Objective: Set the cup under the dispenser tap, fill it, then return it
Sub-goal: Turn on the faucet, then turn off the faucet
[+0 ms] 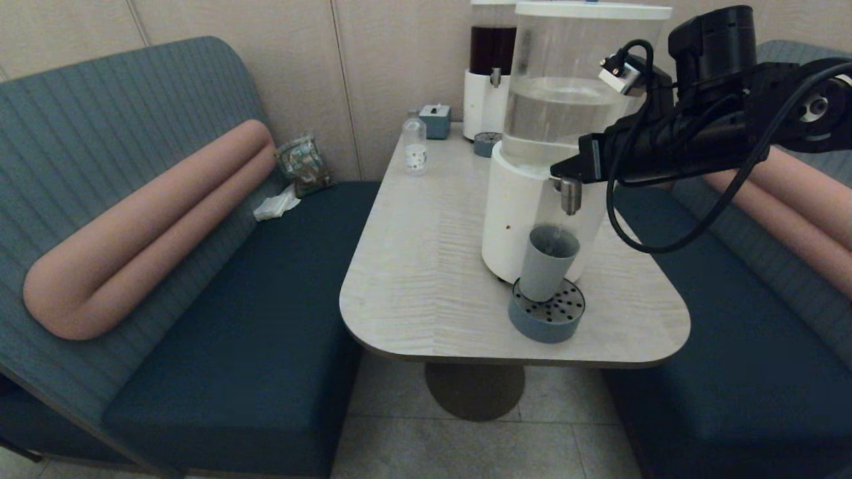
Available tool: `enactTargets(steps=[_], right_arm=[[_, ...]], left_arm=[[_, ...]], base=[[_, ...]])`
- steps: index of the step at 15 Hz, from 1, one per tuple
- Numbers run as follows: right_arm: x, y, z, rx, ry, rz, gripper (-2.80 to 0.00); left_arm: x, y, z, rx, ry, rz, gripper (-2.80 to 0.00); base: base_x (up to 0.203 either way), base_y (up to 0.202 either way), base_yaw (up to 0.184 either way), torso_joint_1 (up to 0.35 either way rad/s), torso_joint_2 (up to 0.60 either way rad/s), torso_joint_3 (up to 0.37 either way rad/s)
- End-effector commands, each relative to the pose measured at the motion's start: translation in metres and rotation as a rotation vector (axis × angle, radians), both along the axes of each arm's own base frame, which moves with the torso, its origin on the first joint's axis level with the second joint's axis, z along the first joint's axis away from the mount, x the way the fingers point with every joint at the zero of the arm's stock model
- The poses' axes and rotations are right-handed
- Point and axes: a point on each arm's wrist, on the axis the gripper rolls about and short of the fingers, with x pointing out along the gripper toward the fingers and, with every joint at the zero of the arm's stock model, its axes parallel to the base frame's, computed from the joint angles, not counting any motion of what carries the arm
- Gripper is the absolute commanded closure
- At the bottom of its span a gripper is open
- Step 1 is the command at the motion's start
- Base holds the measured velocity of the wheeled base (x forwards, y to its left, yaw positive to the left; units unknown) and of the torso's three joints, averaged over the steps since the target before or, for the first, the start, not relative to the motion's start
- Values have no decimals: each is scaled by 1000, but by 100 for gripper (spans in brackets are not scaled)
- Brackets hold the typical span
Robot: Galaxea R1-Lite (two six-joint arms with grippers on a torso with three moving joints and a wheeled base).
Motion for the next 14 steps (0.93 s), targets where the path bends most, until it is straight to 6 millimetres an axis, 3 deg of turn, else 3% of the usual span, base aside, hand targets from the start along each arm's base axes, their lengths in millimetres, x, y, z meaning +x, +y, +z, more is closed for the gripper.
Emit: enactTargets(steps=[1, 8, 10, 14], right_arm=[[-9, -2, 13, 13, -34, 3, 0], [-63, -18, 63, 32, -177, 7, 0], [-72, -22, 59, -46, -189, -3, 0], [-71, -25, 47, -241, -225, -79, 0]], left_arm=[[0, 0, 0, 1, 1, 0, 0], [0, 0, 0, 1, 1, 0, 0], [0, 0, 0, 1, 1, 0, 0], [0, 0, 0, 1, 1, 0, 0]], base=[[0, 0, 0, 0, 0, 0], [0, 0, 0, 0, 0, 0], [0, 0, 0, 0, 0, 0], [0, 0, 0, 0, 0, 0]])
